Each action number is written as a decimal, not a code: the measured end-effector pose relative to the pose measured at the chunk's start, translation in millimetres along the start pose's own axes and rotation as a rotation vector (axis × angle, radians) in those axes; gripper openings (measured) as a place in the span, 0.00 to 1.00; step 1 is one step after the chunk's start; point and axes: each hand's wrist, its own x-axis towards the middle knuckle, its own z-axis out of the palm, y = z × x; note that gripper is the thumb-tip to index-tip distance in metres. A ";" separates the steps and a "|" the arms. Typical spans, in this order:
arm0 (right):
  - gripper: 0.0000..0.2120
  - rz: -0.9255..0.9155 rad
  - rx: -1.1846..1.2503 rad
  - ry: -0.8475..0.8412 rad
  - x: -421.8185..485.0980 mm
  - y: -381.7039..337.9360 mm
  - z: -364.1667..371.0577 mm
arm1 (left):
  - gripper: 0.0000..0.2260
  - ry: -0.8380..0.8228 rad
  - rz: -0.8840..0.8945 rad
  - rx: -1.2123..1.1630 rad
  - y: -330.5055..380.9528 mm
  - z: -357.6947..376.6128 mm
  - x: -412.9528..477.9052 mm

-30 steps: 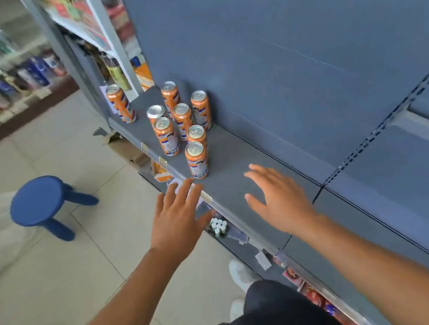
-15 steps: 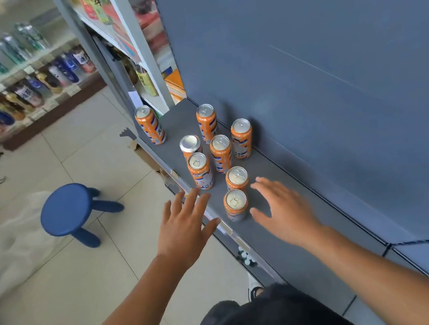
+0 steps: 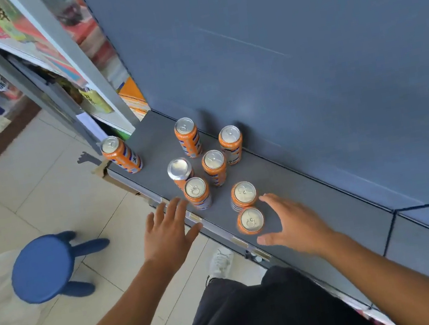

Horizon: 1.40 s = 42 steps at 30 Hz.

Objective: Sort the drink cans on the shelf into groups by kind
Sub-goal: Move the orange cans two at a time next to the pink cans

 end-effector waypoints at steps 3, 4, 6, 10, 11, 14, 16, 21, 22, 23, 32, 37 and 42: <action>0.47 0.120 0.045 0.024 1.9 -11.7 15.5 | 0.31 -0.108 -0.004 -0.030 -15.1 5.0 15.4; 0.48 0.161 0.066 0.032 3.4 -15.1 21.9 | 0.31 -0.123 -0.011 -0.061 -17.9 5.8 20.3; 0.48 0.236 0.110 0.040 6.2 -21.1 34.8 | 0.31 -0.146 -0.030 -0.155 -21.0 7.2 28.9; 0.44 0.354 0.169 0.074 12.3 -32.1 57.0 | 0.33 -0.219 -0.115 -0.400 -21.8 17.1 39.7; 0.42 0.376 0.186 0.092 14.2 -33.8 62.0 | 0.33 -0.229 -0.147 -0.474 -20.8 21.4 42.1; 0.37 0.439 0.247 0.174 21.4 -35.3 76.8 | 0.33 -0.239 -0.242 -0.666 -15.7 34.9 48.2; 0.35 0.470 0.299 0.215 26.6 -33.9 84.2 | 0.33 -0.235 -0.281 -0.772 -11.9 44.0 52.5; 0.35 0.506 0.518 0.286 33.8 -30.3 98.7 | 0.34 -0.194 -0.326 -0.986 0.7 57.0 68.1; 0.34 0.508 0.566 0.301 34.5 -29.8 100.9 | 0.34 -0.177 -0.337 -1.022 3.5 58.1 71.9; 0.35 0.510 0.607 0.310 35.2 -29.2 102.9 | 0.33 -0.157 -0.354 -1.049 5.7 59.4 75.2; 0.31 0.502 0.771 0.372 36.4 -27.3 114.2 | 0.32 -0.064 -0.390 -0.980 15.7 59.9 80.3; 0.25 0.530 0.844 0.440 32.8 -32.2 108.7 | 0.31 -0.102 -0.304 -0.894 5.6 55.5 74.7; 0.31 0.562 0.956 0.444 20.1 -31.4 98.8 | 0.29 -0.169 -0.219 -0.904 -2.2 44.2 60.6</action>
